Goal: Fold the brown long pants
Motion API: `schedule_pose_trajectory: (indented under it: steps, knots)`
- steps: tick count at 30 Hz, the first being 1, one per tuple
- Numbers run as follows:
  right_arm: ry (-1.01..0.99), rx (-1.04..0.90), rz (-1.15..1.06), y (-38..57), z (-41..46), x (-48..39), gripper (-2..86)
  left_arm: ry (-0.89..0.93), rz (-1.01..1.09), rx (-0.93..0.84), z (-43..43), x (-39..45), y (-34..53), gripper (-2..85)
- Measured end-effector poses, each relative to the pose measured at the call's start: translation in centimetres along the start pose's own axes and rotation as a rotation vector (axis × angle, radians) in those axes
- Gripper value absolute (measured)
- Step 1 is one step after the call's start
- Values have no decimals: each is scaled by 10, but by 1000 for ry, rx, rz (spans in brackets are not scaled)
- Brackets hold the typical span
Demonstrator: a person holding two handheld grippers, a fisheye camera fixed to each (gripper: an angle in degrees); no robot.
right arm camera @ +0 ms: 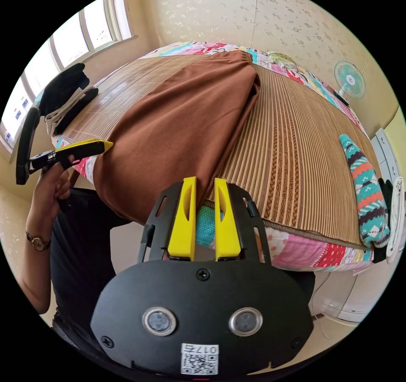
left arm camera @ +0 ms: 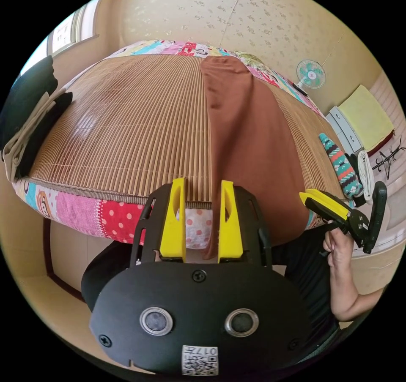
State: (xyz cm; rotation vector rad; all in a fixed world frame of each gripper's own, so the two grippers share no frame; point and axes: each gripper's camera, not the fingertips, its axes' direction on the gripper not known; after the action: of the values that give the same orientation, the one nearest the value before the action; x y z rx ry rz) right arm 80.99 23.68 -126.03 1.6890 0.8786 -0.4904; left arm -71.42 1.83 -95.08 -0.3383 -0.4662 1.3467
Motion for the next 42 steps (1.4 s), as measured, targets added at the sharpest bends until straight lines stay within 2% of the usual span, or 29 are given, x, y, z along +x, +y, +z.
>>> schedule_pose_trajectory:
  steps: [13, 17, 18, 20, 22, 28, 31, 34, 35, 39, 42]
  knots:
    - [-20, 16, -2, -17, -3, -11, 72, 36, -55, 8, -30, -19, -22, 121]
    - [-28, 21, -6, -25, -9, -10, 62, 74, -78, 20, -41, -33, -28, 98]
    - [-31, 20, -23, -28, -11, -11, 54, 96, -73, 13, -41, -34, -30, 86]
    - [-27, 14, -71, -33, -16, -14, 41, 310, -120, -35, -36, -49, -33, 34]
    - [5, 0, -116, -38, -23, -17, 33, 395, -149, -35, -39, -64, -29, 22]
    - [-37, -62, -167, -19, -62, 0, 27, 463, 18, -168, -66, -72, -2, 26]
    - [-135, -101, -144, 1, -78, 29, 32, 480, 6, -153, -82, -82, 13, 47]
    - [-294, -36, -14, 1, -104, 86, 62, 585, -35, 32, -110, -109, 5, 85]
    - [-402, 24, 63, -6, -116, 117, 82, 609, -54, 67, -112, -120, -7, 95]
    - [-708, 40, 213, -59, -108, 203, 133, 623, -84, -25, -84, -138, -60, 144]
    - [-779, 4, 262, -100, -89, 231, 144, 608, -132, -88, -60, -142, -91, 146]
